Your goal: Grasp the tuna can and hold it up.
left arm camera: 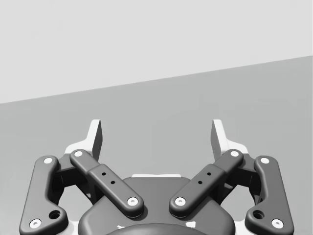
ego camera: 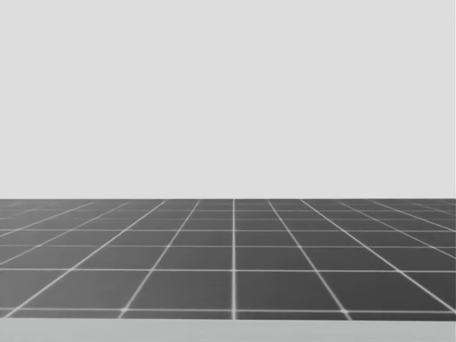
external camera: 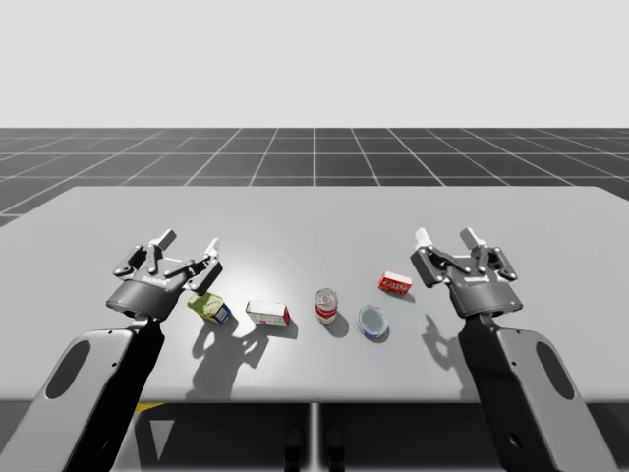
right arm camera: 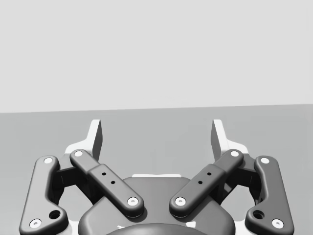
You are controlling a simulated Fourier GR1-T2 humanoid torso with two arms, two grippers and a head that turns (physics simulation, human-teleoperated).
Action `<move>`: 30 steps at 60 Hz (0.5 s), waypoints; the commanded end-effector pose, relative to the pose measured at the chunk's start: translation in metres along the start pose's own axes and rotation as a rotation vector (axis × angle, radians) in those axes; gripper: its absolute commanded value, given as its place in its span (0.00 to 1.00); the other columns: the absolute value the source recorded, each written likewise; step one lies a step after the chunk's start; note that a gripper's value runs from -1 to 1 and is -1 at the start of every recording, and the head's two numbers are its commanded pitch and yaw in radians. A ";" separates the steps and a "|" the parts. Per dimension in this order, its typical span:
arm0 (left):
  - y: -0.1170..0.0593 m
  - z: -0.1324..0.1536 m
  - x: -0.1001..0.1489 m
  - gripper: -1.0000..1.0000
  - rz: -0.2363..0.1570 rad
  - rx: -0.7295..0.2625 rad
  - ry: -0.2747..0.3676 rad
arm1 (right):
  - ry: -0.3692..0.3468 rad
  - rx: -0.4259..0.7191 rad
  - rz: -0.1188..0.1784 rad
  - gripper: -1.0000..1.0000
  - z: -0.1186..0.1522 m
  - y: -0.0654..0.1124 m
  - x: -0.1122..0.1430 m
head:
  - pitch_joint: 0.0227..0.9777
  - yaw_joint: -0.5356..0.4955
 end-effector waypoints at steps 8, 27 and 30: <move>0.000 0.000 0.000 0.00 -0.004 0.001 0.000 | 0.020 0.012 -0.004 0.00 0.000 0.002 0.000 | 0.07 0.54; 0.000 -0.001 -0.001 0.00 -0.010 0.004 0.003 | 0.045 0.015 -0.019 0.00 0.000 0.000 0.001 | 0.36 0.54; 0.000 -0.001 -0.001 0.00 -0.012 0.004 0.004 | 0.042 0.010 0.000 0.00 0.000 0.000 0.001 | 0.42 0.54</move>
